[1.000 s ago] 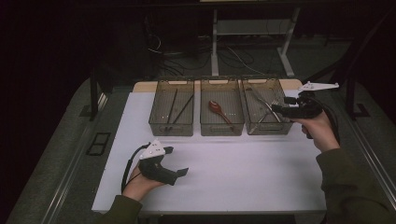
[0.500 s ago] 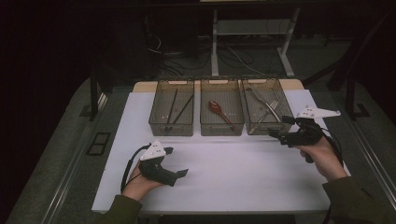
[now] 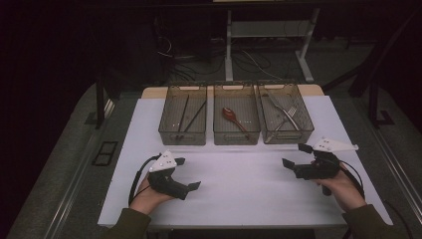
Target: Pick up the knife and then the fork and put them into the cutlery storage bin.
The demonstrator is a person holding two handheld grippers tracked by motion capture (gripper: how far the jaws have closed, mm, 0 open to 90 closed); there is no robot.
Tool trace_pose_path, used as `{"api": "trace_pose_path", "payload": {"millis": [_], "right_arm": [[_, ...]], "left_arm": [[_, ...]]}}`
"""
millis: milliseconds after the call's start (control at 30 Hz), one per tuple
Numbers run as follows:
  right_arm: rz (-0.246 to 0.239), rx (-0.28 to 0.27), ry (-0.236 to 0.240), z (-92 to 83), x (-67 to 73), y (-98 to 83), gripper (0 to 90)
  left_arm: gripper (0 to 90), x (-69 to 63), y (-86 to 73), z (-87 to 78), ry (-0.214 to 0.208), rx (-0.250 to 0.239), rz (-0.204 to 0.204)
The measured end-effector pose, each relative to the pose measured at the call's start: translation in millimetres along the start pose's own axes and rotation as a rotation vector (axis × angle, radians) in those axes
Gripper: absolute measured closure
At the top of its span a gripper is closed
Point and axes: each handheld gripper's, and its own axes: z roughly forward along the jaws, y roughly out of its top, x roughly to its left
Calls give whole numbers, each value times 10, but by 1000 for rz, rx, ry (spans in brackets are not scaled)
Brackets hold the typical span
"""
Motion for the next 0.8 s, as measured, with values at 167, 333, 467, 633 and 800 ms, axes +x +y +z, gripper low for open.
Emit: {"api": "trace_pose_path", "payload": {"millis": [167,333,467,633,800], "right_arm": [[5,7,19,-42,67,-132,128],[4,11,33,-81,117,-230,128],[1,15,33,-104,148,-280,128],[-6,29,40,-129,172,-361,128],[-4,25,38,-131,157,-367,128]], "left_arm": [[4,-8,2,0,-2,0,2],[4,-9,-1,-1,-7,5,13],[3,-15,-6,7,-8,10,10],[4,-17,-10,6,-9,3,8],[3,-18,-17,10,-10,8,11]]}}
